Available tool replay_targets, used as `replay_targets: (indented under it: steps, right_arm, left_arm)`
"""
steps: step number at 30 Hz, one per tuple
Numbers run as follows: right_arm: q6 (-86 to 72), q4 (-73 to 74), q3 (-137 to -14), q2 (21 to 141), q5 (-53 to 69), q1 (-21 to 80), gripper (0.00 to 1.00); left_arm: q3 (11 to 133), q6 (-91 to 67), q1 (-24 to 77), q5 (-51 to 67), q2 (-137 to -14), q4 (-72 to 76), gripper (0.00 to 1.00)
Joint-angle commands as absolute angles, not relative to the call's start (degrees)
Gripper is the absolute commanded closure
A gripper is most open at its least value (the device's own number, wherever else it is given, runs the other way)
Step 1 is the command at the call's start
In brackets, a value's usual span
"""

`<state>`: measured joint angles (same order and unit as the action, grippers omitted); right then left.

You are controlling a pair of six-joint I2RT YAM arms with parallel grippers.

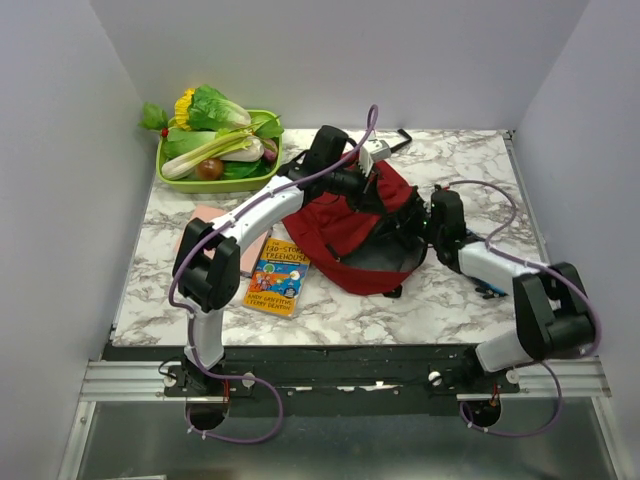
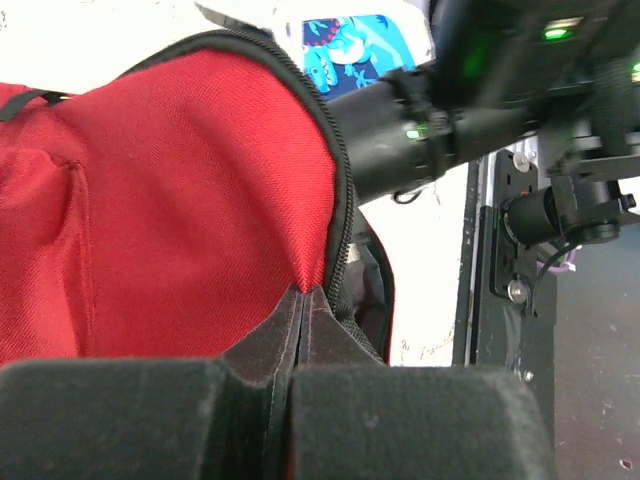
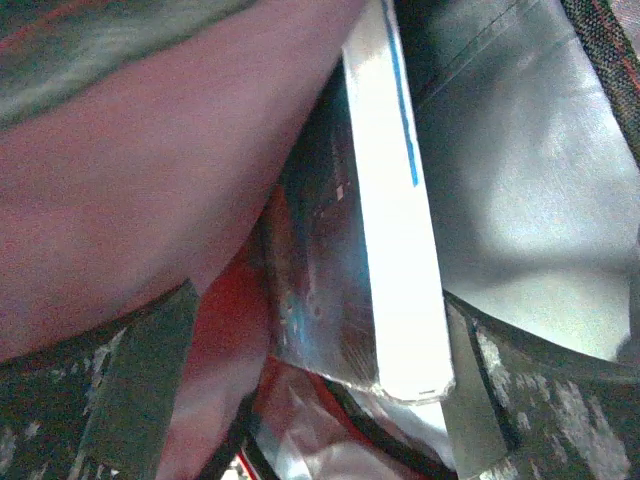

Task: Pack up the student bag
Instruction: Place the book in the student bag.

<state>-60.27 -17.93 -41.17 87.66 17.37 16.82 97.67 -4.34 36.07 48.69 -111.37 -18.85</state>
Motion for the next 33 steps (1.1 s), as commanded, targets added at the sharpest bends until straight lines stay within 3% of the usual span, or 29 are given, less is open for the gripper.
replay_targets:
  steps: [1,10,16,19,20,25,29,31,33]
  right_arm:
    - [-49.5,-7.9,-39.0,76.2,16.5,17.1,0.00]
    - [-45.6,4.9,-33.2,60.0,20.2,17.1,0.00]
    - [-43.1,6.4,-31.5,63.5,17.4,17.1,0.19]
    - [-38.9,8.1,-33.6,67.8,16.0,17.1,0.33]
    - [-38.2,8.3,-35.1,70.9,15.7,17.1,0.43]
    - [-34.5,9.6,-41.1,78.0,14.9,17.1,0.72]
    - [-31.4,10.6,-42.0,78.2,15.4,17.1,0.80]
    - [-30.3,12.4,-41.8,79.2,14.9,17.1,0.94]
    - [-28.8,14.4,-42.9,80.1,15.6,17.1,0.99]
  left_arm:
    - [95.3,-2.8,35.3,46.7,-109.5,-17.8,1.00]
    - [99.3,-1.5,34.5,42.4,-114.4,-19.1,1.00]
    - [101.4,-2.8,34.5,43.2,-115.2,-18.9,1.00]
    - [101.2,-3.5,34.5,44.1,-114.6,-18.6,1.00]
    - [100.9,-4.1,34.5,44.3,-113.9,-18.1,1.00]
    - [99.1,-5.8,34.5,45.3,-112.2,-16.2,1.00]
    - [99.4,-6.1,34.5,46.1,-111.4,-16.0,1.00]
    - [99.7,-6.1,34.5,46.2,-111.5,-16.0,1.00]
    - [99.9,-6.2,34.5,46.4,-111.5,-15.9,1.00]
